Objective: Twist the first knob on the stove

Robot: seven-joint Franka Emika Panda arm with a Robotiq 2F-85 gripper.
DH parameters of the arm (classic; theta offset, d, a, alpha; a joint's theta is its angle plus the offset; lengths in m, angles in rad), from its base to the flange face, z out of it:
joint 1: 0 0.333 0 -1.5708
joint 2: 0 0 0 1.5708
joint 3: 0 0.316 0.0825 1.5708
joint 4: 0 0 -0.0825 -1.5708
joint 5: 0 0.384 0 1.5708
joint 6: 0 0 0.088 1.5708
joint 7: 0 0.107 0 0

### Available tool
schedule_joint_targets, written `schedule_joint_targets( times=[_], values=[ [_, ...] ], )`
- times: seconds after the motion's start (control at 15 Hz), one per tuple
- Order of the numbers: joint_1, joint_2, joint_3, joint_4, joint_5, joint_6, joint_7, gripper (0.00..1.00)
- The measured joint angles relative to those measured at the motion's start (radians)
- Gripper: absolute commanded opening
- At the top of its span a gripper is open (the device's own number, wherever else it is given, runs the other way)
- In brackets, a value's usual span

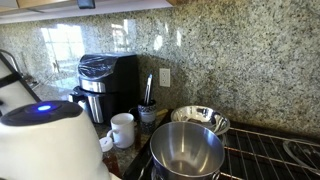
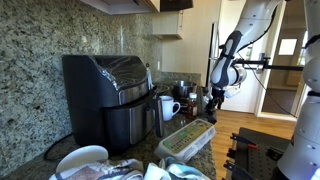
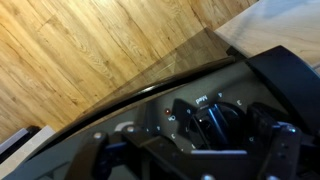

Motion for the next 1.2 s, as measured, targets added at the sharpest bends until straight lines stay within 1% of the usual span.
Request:
schedule_joint_targets(
  times=[0.33, 0.47, 0.73, 0.87, 1.2],
  values=[
    [-0.084, 0.000, 0.079, 0.007, 0.025, -0.004, -0.077, 1.00],
    [-0.134, 0.000, 0.129, 0.009, 0.056, -0.015, -0.139, 1.00],
    [-0.230, 0.000, 0.235, 0.025, 0.157, -0.072, -0.320, 1.00],
    [-0.249, 0.000, 0.254, 0.039, 0.192, -0.103, -0.393, 1.00],
    [-0.254, 0.000, 0.254, 0.070, 0.236, -0.169, -0.513, 1.00]
  ],
)
